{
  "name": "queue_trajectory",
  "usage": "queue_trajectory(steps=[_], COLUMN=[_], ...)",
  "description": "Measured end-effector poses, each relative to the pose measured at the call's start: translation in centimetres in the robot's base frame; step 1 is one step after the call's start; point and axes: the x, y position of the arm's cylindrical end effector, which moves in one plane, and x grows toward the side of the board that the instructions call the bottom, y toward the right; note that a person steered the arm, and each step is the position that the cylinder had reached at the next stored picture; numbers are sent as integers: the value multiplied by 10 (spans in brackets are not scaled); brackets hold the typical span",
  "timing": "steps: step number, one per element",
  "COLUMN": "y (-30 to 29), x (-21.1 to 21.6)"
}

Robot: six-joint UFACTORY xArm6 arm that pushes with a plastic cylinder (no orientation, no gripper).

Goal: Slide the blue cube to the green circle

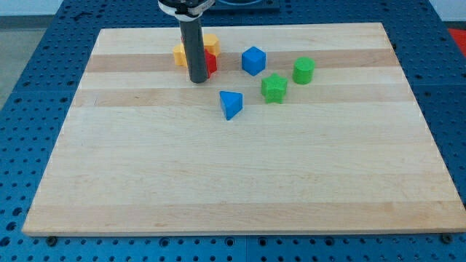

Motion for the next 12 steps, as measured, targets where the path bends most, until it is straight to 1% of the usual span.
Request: queue_trajectory(steps=[3, 5, 6, 7, 8, 9, 10, 11, 12], y=[1, 8, 52, 61, 61, 74, 93, 108, 107], x=[-17, -16, -5, -14, -45, -54, -43, -20, -15])
